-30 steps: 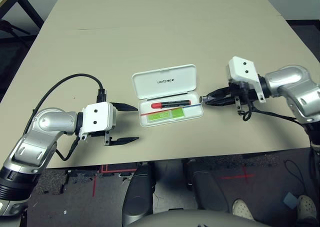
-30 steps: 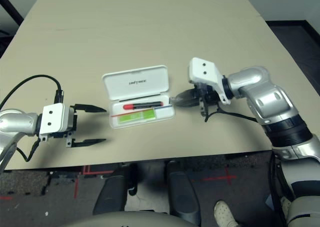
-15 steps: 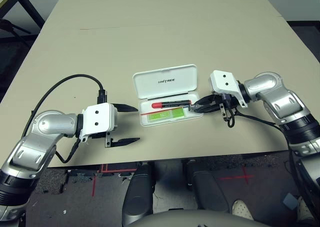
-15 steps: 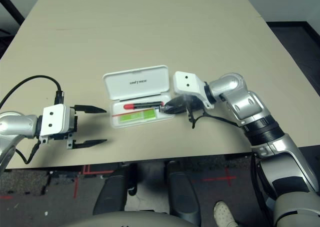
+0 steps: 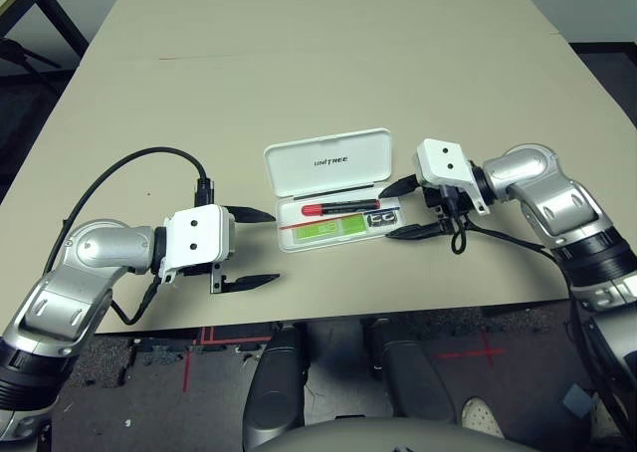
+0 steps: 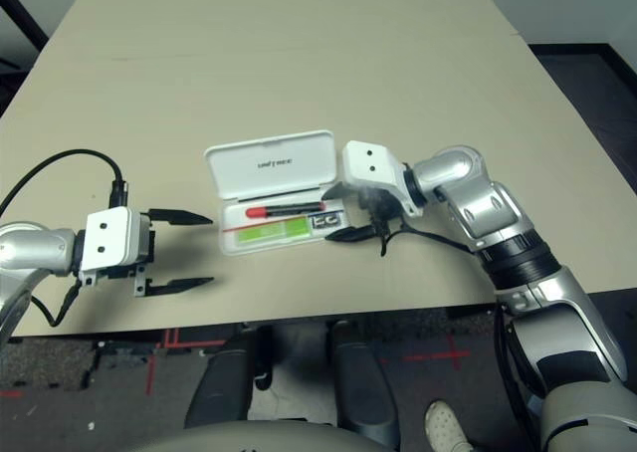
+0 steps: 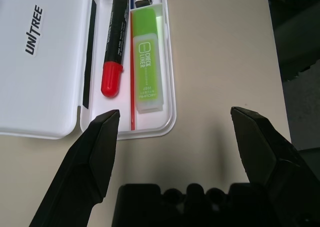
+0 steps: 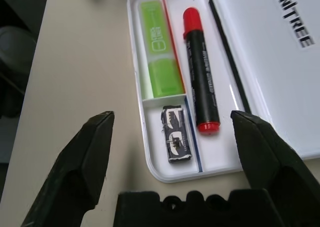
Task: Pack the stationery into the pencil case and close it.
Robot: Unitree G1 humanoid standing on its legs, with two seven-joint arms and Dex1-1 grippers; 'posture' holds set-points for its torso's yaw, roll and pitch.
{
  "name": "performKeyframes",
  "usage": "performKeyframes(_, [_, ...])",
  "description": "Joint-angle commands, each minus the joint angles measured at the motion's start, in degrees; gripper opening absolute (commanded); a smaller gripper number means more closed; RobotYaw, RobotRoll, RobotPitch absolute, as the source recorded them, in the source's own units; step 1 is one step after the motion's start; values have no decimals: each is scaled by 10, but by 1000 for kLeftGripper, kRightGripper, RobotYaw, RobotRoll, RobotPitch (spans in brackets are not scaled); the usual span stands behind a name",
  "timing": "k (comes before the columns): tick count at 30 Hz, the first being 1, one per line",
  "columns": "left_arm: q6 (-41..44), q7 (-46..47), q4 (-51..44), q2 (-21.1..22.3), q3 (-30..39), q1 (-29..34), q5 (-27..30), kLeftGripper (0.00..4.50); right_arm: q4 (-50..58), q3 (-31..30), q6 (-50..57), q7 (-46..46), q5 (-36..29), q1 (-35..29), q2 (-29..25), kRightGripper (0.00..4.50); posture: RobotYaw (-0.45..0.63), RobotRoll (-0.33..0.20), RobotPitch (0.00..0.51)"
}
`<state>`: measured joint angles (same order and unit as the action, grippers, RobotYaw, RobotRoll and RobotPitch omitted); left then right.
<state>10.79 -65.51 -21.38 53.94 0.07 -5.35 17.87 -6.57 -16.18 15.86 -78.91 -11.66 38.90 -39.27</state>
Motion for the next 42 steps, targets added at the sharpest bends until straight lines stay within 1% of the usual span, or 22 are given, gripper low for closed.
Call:
performKeyframes(1, [-6, -1, 16, 0, 5, 1, -1, 4500, 22, 35, 30, -1, -28, -18, -19, 4453, 57, 0, 187])
performKeyframes(6, [-9, 0, 49, -6, 15, -6, 5, 4500, 43, 97, 77, 13, -64, -50, -58, 4453, 39, 0, 185])
performKeyframes(9, [-13, -2, 77, -11, 19, -17, 7, 4500, 61, 135, 90, 18, -83, -90, -89, 4453, 21, 0, 185])
performKeyframes(14, [-23, -7, 120, -17, 20, -38, 1, 4500, 95, 185, 119, 43, -110, -147, -115, 4453, -5, 0, 188])
performKeyframes(18, [-34, -10, 156, -18, 11, -58, -9, 4500, 127, 205, 142, 55, -130, -181, -130, 4453, -31, 0, 187])
performKeyframes(23, [-22, 9, 205, -17, -3, -96, -40, 4500, 141, 213, 153, 69, -140, -192, -136, 4453, -51, 0, 186])
performKeyframes(26, [10, 65, 269, -25, -12, -154, -89, 3902, 148, 218, 157, 72, -145, -199, -141, 4500, -62, 0, 185])
performKeyframes(30, [51, 110, 319, -45, -15, -211, -110, 2338, 157, 226, 162, 75, -154, -207, -145, 4500, -71, 0, 183])
performKeyframes(32, [56, 124, 343, -57, -19, -235, -122, 1541, 159, 229, 163, 77, -157, -208, -148, 4500, -76, 0, 182])
performKeyframes(36, [60, 138, 371, -78, -23, -259, -131, 23, 158, 236, 162, 82, -162, -202, -150, 4500, -83, 0, 180])
performKeyframes(42, [61, 144, 388, -119, -29, -283, -133, 23, 159, 238, 161, 87, -173, -198, -148, 4500, -85, 0, 180])
